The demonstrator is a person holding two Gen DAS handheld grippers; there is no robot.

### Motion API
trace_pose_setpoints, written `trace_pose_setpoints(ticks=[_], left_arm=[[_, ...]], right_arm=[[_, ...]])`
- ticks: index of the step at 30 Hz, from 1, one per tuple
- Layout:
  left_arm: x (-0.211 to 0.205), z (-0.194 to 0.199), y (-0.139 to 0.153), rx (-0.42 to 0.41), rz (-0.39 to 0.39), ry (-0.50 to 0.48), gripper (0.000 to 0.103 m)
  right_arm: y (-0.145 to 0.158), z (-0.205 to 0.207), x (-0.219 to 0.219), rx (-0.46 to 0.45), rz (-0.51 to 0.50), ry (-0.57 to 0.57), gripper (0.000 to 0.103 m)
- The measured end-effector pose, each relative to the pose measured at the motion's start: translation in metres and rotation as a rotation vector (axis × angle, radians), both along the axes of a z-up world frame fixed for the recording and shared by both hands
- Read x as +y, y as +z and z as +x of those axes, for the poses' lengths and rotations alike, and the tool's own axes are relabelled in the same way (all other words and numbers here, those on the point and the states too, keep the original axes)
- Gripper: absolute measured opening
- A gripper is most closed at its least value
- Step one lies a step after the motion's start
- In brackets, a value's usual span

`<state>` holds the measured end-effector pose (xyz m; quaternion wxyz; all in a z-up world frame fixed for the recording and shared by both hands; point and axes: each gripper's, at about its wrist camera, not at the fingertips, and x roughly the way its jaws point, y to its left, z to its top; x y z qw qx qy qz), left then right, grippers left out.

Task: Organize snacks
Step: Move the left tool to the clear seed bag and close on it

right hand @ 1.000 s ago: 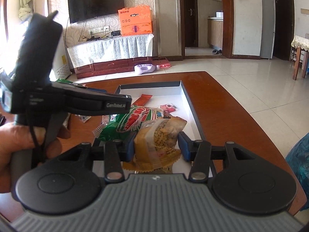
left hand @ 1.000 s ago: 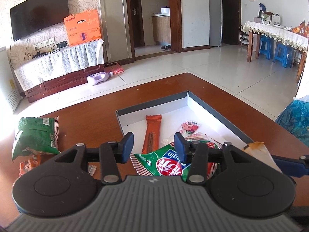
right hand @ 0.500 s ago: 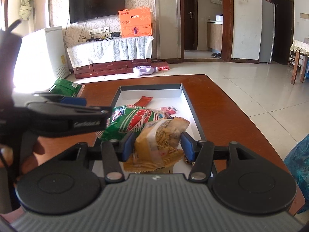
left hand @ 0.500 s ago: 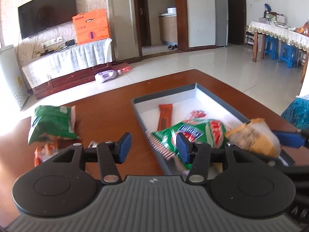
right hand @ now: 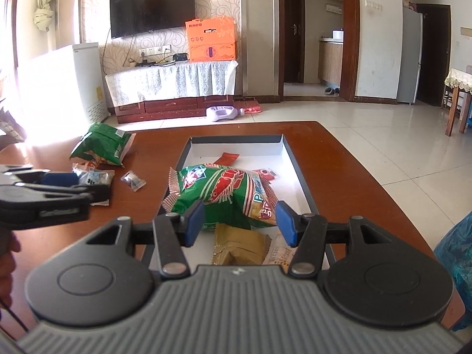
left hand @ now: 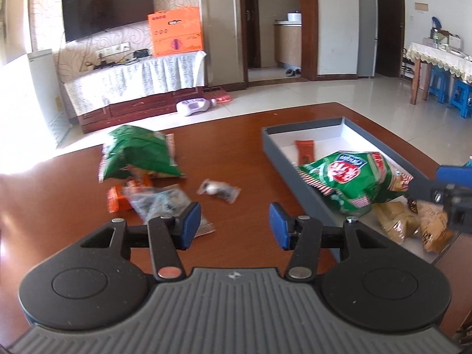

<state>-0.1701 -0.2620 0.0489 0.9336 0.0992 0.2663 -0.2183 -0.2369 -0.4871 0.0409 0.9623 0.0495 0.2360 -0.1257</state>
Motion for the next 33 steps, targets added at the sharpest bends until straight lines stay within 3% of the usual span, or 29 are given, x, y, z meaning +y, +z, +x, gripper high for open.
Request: trace_pose_setpoints(ticks=[6, 12, 19, 30, 33], left_arm=[[0.034, -0.006, -0.006, -0.035, 0.031, 0.056, 0.061], [0.058, 0.019, -0.023, 0.028, 0.000, 0.142, 0.062], [0.039, 0.047, -0.020, 0.012, -0.042, 0.165, 0.084], [0.012, 0.095, -0.040, 0.095, -0.020, 0.213, 0.084], [0.016, 0.099, -0.050, 0.118, -0.042, 0.215, 0.075]], right_arm=[[0.007, -0.009, 0.010, -0.062, -0.002, 0.015, 0.056], [0.010, -0.007, 0.026, -0.073, -0.030, 0.065, 0.056], [0.009, 0.000, 0.031, -0.063, -0.040, 0.090, 0.056], [0.006, 0.006, 0.033, -0.061, -0.032, 0.127, 0.056], [0.007, 0.006, 0.038, -0.066, -0.037, 0.144, 0.056]])
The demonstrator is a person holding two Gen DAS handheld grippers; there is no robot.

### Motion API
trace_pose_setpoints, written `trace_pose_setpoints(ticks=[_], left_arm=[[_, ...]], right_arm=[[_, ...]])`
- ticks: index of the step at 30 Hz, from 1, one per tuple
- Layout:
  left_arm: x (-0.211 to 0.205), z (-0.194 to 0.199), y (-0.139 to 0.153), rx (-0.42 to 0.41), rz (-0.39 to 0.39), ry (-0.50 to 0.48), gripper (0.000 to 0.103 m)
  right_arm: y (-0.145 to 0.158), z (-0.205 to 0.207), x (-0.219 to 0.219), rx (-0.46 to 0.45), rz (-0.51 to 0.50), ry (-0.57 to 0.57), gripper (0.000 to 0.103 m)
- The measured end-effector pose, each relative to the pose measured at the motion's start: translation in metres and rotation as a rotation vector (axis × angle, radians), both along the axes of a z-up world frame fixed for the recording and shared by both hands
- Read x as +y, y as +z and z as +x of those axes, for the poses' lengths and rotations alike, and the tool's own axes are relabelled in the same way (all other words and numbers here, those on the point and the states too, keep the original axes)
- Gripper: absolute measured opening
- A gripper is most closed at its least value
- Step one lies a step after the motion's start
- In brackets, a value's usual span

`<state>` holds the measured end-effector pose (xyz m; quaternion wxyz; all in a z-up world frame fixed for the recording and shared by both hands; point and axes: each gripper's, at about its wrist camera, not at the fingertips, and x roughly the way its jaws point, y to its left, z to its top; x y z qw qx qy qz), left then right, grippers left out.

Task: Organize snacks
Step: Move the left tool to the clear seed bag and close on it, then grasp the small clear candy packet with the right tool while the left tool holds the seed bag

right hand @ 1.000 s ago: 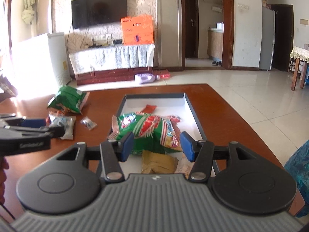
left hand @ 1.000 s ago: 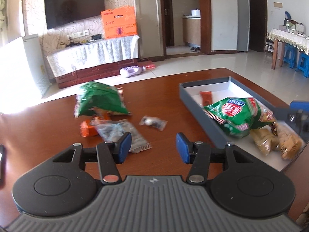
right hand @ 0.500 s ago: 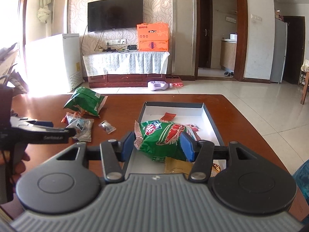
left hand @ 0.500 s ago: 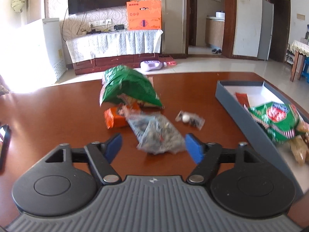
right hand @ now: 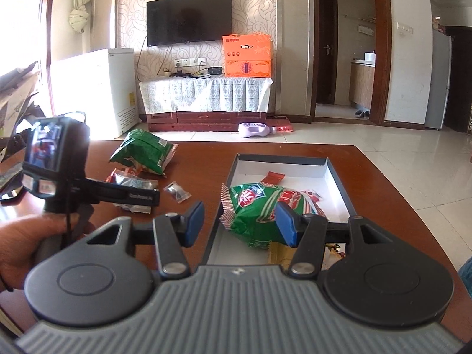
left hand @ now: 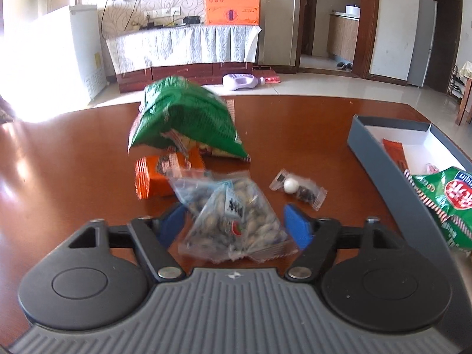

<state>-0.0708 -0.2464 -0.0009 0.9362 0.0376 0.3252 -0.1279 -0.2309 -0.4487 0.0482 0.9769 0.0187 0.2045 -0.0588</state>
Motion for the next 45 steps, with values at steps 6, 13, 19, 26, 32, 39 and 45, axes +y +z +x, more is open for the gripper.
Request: trace_pose_setpoints(ticks=[6, 13, 19, 26, 32, 39, 45], left_arm=[[0.014, -0.002, -0.004, 0.005, -0.061, -0.008, 0.069], [0.035, -0.016, -0.004, -0.003, -0.030, -0.054, 0.065], [0.076, -0.040, -0.001, 0.026, -0.018, -0.035, 0.065], [0.114, -0.049, -0.002, 0.041, -0.039, -0.007, 0.066], [0.117, -0.045, -0.003, 0.070, -0.044, -0.010, 0.068], [0.122, -0.034, -0.002, 0.084, -0.050, -0.026, 0.070], [0.132, -0.029, 0.000, 0.102, -0.064, -0.036, 0.071]], right_arm=[[0.000, 0.004, 0.017, -0.002, -0.019, 0.046, 0.056], [-0.003, 0.019, 0.039, 0.028, -0.017, 0.085, 0.055], [-0.015, 0.034, 0.060, 0.056, -0.003, 0.124, 0.053], [-0.033, 0.064, 0.079, 0.134, 0.007, 0.159, 0.052], [-0.028, 0.126, 0.091, 0.199, -0.051, 0.143, 0.052], [-0.046, 0.184, 0.092, 0.299, -0.132, 0.107, 0.051], [-0.049, 0.199, 0.082, 0.325, -0.019, 0.125, 0.027]])
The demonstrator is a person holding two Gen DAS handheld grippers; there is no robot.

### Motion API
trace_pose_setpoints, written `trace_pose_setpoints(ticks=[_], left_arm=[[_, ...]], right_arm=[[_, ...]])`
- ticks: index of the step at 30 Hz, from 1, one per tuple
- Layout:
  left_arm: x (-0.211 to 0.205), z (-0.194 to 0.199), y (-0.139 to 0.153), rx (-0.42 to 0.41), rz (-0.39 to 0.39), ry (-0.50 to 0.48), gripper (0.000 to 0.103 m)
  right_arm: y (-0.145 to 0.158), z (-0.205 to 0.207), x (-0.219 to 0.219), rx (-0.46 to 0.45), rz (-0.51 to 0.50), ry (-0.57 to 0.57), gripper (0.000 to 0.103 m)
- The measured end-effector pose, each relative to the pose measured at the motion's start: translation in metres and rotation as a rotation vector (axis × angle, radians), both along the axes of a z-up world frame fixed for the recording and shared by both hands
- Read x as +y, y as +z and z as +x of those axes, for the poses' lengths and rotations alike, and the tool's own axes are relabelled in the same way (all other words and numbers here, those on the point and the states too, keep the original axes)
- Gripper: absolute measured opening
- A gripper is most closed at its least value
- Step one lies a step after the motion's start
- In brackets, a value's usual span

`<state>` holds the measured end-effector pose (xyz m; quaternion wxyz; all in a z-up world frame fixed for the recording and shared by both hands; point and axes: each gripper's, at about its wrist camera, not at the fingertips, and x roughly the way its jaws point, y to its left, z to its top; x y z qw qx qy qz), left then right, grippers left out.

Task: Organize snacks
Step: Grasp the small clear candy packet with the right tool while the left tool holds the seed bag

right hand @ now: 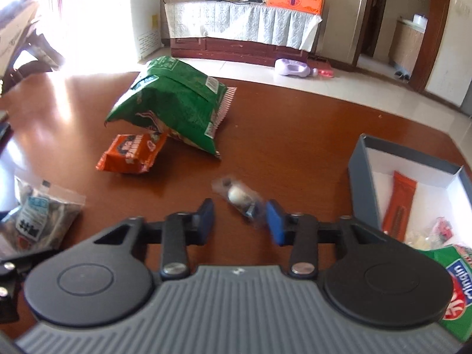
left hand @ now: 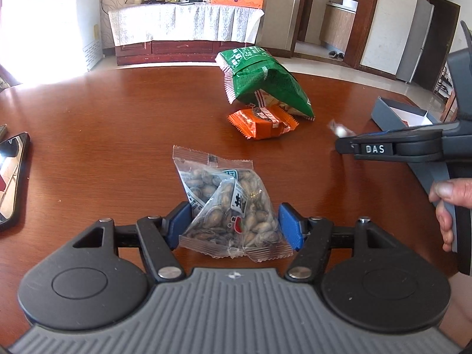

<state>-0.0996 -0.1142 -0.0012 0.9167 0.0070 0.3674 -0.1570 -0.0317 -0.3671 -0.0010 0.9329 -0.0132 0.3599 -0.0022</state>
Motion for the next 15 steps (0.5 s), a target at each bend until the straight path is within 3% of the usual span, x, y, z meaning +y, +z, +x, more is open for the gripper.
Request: trace_pose_setpoints(ticks=[1, 4, 12, 15], left_arm=[[0.002, 0.001, 0.000, 0.003, -0.004, 0.002, 0.072], [0.005, 0.003, 0.000, 0.005, -0.006, 0.010, 0.074], [0.000, 0.001, -0.003, -0.017, 0.046, 0.024, 0.081], [0.003, -0.002, -0.003, -0.003, 0.052, 0.045, 0.087]], right_arm=[[0.000, -0.001, 0.001, 0.005, 0.013, 0.012, 0.015], [0.002, -0.007, 0.013, 0.014, -0.035, 0.053, 0.006], [0.004, -0.054, 0.021, 0.017, -0.010, 0.111, 0.005], [0.008, -0.060, 0.020, 0.006, -0.026, 0.133, 0.007]])
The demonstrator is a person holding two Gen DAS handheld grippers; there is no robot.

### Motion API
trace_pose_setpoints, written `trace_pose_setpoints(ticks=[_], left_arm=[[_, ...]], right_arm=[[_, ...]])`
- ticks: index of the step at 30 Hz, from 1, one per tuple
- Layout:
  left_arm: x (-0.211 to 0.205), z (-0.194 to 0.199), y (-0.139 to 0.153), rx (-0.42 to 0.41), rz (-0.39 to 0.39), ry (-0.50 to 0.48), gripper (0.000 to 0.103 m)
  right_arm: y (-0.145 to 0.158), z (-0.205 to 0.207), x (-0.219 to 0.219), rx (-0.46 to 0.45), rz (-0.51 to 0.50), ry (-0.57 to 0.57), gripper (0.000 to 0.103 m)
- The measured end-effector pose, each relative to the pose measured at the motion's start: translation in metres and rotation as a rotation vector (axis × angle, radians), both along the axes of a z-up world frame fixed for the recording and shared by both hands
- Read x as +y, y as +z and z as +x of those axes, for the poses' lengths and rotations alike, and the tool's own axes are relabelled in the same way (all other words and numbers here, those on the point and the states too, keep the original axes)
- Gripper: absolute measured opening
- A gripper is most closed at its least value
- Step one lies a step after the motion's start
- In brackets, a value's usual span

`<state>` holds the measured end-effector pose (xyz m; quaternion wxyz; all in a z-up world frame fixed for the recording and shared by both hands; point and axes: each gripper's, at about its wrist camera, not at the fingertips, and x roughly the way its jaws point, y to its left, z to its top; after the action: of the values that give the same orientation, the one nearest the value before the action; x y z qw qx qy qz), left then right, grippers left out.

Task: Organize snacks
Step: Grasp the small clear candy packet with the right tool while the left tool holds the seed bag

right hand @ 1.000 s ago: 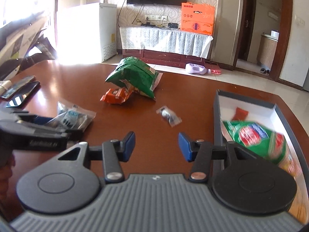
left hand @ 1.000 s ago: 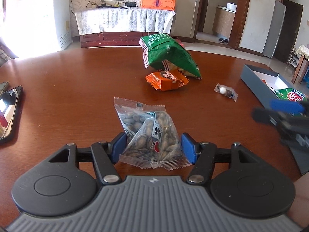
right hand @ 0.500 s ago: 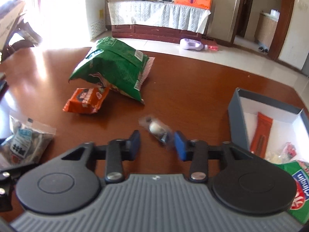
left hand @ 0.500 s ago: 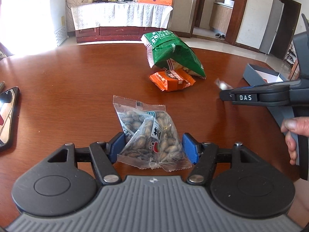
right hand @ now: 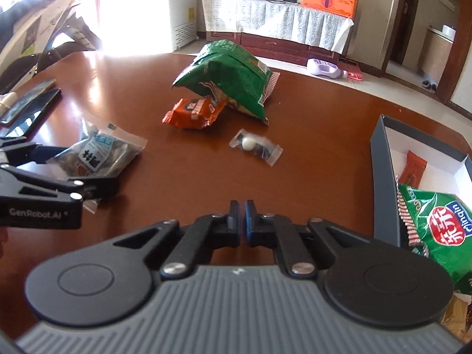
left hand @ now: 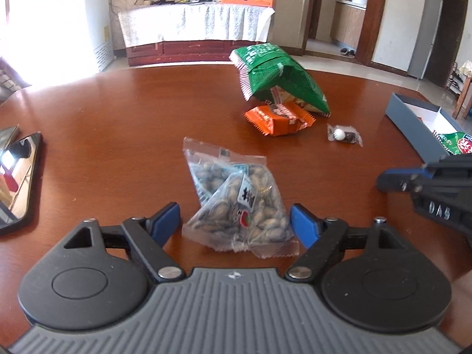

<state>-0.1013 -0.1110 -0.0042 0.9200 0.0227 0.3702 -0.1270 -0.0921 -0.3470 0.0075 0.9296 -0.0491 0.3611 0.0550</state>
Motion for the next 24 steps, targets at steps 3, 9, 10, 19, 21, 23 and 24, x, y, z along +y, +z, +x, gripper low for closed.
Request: trace_pose_setpoints(ticks=[3, 9, 10, 19, 21, 23, 24], left_arm=[[0.003, 0.000, 0.000, 0.009, 0.000, 0.004, 0.089], [0.007, 0.005, 0.001, 0.019, 0.003, -0.010, 0.091], [0.008, 0.005, 0.002, 0.022, 0.004, -0.015, 0.091], [0.020, 0.011, 0.003, 0.039, 0.010, -0.050, 0.091], [0.020, 0.011, 0.002, 0.036, 0.017, -0.053, 0.091], [0.019, 0.010, 0.002, 0.033, 0.026, -0.054, 0.092], [0.018, 0.010, 0.001, 0.030, 0.033, -0.055, 0.092]], right_arm=[[0.008, 0.012, 0.005, -0.034, -0.067, 0.020, 0.014], [0.010, 0.054, 0.030, -0.048, -0.246, 0.155, 0.049], [0.007, 0.060, 0.032, -0.035, -0.262, 0.176, 0.049], [0.007, 0.092, 0.010, 0.063, -0.072, 0.159, 0.036], [0.007, 0.088, 0.009, 0.061, -0.080, 0.145, 0.034], [0.007, 0.083, 0.009, 0.070, -0.073, 0.126, 0.032], [0.007, 0.079, 0.010, 0.072, -0.073, 0.118, 0.032]])
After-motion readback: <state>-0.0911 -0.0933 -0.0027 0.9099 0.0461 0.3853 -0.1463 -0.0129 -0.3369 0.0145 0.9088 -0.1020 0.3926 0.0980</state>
